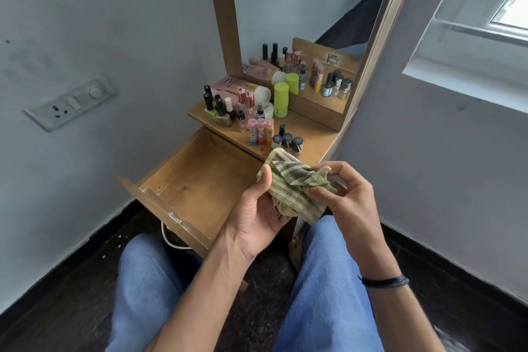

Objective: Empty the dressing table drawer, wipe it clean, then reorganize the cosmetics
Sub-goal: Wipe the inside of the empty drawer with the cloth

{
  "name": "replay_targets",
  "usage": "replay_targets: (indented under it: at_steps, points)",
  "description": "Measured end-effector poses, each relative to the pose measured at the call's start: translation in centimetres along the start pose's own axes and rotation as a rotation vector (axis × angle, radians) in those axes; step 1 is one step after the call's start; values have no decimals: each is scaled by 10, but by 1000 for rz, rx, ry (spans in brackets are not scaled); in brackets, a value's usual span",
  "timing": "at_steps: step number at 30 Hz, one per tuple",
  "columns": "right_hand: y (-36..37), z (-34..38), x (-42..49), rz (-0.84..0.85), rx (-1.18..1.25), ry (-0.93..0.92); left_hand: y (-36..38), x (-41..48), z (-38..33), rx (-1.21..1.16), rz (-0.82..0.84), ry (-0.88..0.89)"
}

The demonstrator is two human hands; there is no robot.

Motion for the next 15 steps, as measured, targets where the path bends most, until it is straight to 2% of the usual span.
replay_targets:
  at_steps: [3,7,15]
  points:
    - [4,5,-1,58,43,-24,1,2,-9,55,-6,11]
    - [3,8,1,42,44,-22,-1,3,-12,126,20,41]
    - [8,18,26,39,-147,84,-4,-6,-5,228,92,66]
Point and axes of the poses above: each hand's wrist, its own x-axis towards the middle knuckle, its own y-axis out of the palm, z = x × y, the point moved 6 cm from there along x, towards the middle knuckle, and after that the axes turned 14 degrees about y, right-handed, at the moved point
